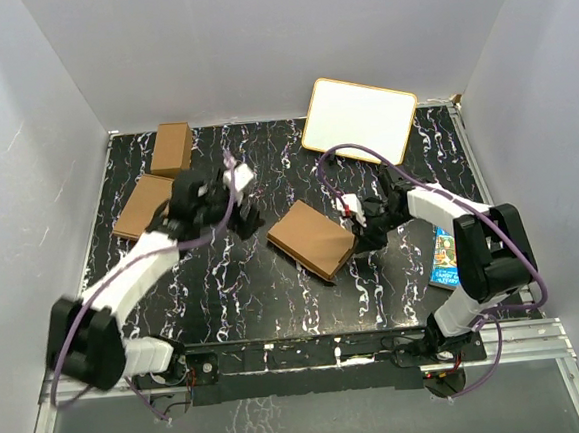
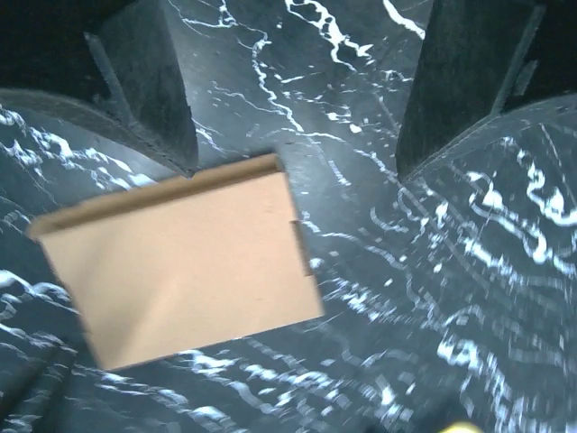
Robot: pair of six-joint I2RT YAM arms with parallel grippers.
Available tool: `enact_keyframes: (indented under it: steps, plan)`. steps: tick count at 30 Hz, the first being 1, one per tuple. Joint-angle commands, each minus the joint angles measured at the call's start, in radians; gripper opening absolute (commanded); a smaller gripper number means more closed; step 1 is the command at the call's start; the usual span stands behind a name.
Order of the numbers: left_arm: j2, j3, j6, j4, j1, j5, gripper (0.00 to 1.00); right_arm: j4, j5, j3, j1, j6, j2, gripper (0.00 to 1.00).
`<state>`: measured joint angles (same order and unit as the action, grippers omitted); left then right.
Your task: Fold the paper box
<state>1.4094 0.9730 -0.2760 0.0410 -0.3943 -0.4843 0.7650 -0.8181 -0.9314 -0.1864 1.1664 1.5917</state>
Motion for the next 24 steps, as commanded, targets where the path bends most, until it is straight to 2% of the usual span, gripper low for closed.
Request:
enact_keyframes:
  steps: [1,4,6,9,12,16,19,24]
  plan:
    - [-0.242,-0.339,-0.34,-0.278,-0.023,-0.234,0.96,-0.021,-0.021,-0.053,0.018,0.008,0.021,0.18]
    - [-0.315,-0.435,-0.489,-0.321,-0.037,-0.27,0.97,-0.014,-0.013,-0.061,0.021,0.015,0.038,0.18]
    - [-0.291,-0.412,-0.578,-0.24,-0.062,-0.272,0.97,-0.01,-0.004,-0.08,0.021,0.014,0.065,0.18]
    - [-0.215,-0.368,-0.728,-0.143,-0.136,-0.201,0.97,0.004,0.0,-0.125,0.021,0.014,0.114,0.18]
    - [-0.145,-0.36,-0.792,-0.186,-0.187,-0.128,0.97,0.007,-0.012,-0.163,0.021,0.014,0.146,0.18]
    - [-0.049,-0.339,-0.848,-0.262,-0.212,-0.108,0.97,0.014,-0.019,-0.212,0.022,0.016,0.21,0.18]
    - [0.047,-0.304,-0.913,-0.257,-0.22,-0.118,0.97,0.022,-0.023,-0.245,0.021,0.016,0.239,0.18]
    - [0.131,-0.313,-0.951,-0.382,-0.223,-0.108,0.95,0.046,-0.049,-0.242,0.021,0.033,0.224,0.18]
